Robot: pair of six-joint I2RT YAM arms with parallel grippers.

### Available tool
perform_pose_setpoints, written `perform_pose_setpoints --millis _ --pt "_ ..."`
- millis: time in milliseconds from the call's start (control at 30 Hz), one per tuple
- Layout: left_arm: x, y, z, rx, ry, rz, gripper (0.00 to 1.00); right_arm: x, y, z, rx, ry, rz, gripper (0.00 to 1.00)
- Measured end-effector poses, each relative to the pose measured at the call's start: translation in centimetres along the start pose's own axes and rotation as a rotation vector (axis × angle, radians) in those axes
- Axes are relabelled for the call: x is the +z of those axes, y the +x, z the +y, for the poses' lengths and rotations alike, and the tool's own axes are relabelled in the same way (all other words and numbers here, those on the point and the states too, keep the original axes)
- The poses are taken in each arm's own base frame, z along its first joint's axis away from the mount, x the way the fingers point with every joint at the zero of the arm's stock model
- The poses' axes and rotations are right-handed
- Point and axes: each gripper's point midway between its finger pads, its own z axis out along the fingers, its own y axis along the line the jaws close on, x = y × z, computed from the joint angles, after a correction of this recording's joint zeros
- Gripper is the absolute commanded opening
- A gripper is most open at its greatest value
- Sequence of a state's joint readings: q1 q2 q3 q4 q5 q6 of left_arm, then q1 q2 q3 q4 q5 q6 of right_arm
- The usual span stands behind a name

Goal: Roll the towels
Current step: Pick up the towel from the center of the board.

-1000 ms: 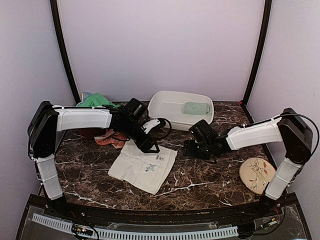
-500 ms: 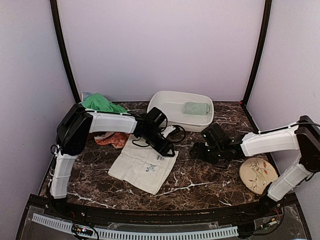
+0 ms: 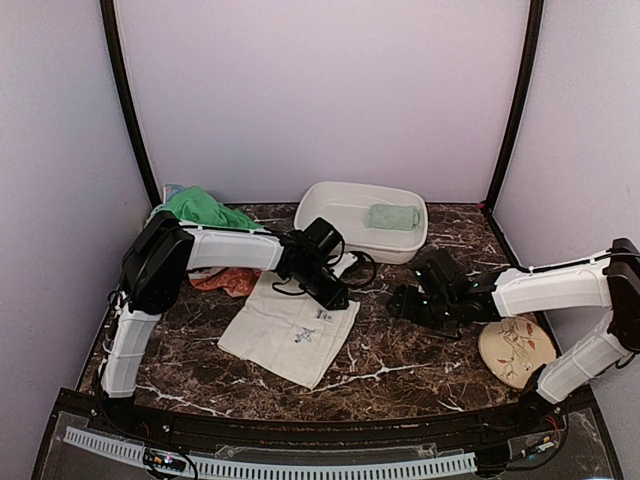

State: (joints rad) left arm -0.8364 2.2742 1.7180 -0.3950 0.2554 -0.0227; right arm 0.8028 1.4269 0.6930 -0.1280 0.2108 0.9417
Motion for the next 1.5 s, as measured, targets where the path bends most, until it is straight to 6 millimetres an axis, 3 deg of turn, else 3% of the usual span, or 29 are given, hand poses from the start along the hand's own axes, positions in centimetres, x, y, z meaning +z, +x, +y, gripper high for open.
perform_pose_setpoints --millis 133,467,533,633,800,1033,1300,1367,1433,1500 --pt "0.0 0.0 0.4 0.014 -0.038 0.002 0.01 0.0 0.0 0.0 0.000 0.002 -0.003 0.72" --pt "-1.3 0.6 0.1 0.026 -0.004 0.043 0.00 0.3 -0.2 0.3 0.003 -0.011 -0.011 0.71" --pt "-2.7 0.2 -0.2 0.030 0.015 0.039 0.00 0.8 0.0 0.4 0.001 -0.012 -0.002 0.72" --pt "-6.5 -1.2 -1.0 0.048 0.042 -0.004 0.00 2.1 0.3 1.0 -0.005 -0.011 0.021 0.72" --pt "-13.0 -3.4 -2.3 0.093 0.072 -0.095 0.00 4.3 0.3 3.4 -0.012 -0.059 0.045 0.73" --pt "-19.7 -3.5 -1.6 0.137 0.058 -0.156 0.00 7.5 0.1 7.0 -0.012 -0.140 0.066 0.68" --pt "-26.4 -1.1 0.8 0.175 -0.036 -0.199 0.00 9.5 -0.1 9.9 -0.042 -0.178 0.072 0.47" --pt "-27.6 -0.6 1.1 0.186 -0.062 -0.209 0.00 9.7 0.2 10.3 -0.056 -0.180 0.080 0.32" --pt "-28.5 -0.2 1.3 0.196 -0.083 -0.215 0.00 9.7 0.7 10.6 -0.067 -0.177 0.091 0.10" --pt "-29.0 0.2 1.8 0.201 -0.113 -0.217 0.00 9.7 1.6 10.4 -0.080 -0.163 0.112 0.00"
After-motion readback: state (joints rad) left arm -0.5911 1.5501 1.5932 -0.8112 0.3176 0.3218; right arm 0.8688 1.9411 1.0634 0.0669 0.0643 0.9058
